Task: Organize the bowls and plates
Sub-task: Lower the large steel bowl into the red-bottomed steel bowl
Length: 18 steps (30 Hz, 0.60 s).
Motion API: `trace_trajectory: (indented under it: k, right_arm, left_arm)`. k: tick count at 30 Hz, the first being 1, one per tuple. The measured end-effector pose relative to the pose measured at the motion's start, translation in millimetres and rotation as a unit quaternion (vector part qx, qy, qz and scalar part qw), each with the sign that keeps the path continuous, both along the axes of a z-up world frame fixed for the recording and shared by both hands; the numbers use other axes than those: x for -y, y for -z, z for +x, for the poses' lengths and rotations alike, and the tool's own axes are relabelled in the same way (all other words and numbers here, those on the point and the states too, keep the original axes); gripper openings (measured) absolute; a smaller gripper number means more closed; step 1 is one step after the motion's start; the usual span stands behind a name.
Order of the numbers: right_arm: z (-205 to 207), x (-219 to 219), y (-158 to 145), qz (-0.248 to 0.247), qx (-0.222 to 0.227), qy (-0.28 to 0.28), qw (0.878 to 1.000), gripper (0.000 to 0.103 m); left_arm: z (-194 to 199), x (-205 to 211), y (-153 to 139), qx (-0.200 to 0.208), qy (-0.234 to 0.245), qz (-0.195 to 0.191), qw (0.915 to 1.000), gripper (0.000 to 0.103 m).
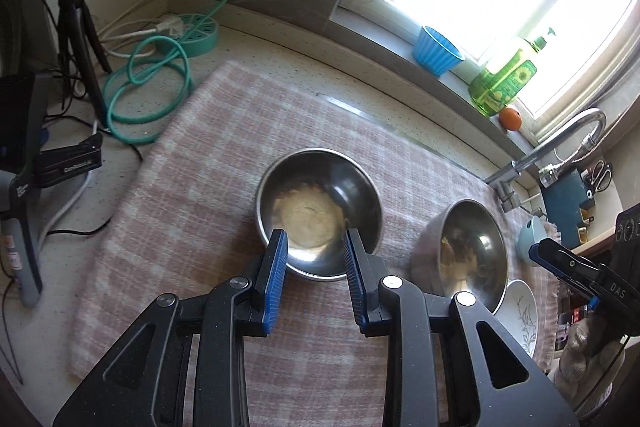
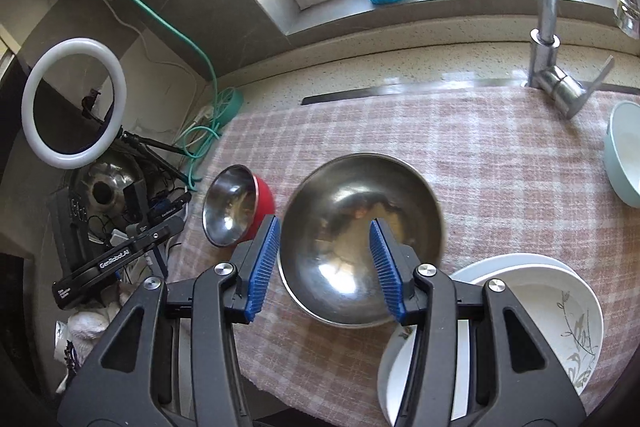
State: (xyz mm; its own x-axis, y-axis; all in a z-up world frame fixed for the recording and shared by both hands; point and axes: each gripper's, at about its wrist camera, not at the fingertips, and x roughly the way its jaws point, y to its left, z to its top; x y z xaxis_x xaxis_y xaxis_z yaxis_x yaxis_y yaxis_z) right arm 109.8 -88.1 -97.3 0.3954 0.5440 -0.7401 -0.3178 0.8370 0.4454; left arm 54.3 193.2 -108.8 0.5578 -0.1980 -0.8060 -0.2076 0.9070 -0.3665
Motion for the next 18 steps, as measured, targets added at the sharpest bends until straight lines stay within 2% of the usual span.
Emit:
trace_trajectory:
  k: [8,12,18]
  right_arm:
    - [18,-79,15,-0.022,-0.018,-0.058,0.998,0.049]
    - [31,-113,34,-0.031,-0.045,-0.079,0.995,0.039]
    - [48,-144,58,-0.071,-0.064,-0.085,0.992,0.031]
  left_arm:
    - [12,-28,20,-0.02,-0.008,0.007,0.9997,0.027]
    - [21,-36,31,-0.031,-0.007,-0.008,0.9995,0.027]
    - [29,-39,40,-0.043,0.003,-0.009,0.999,0.027]
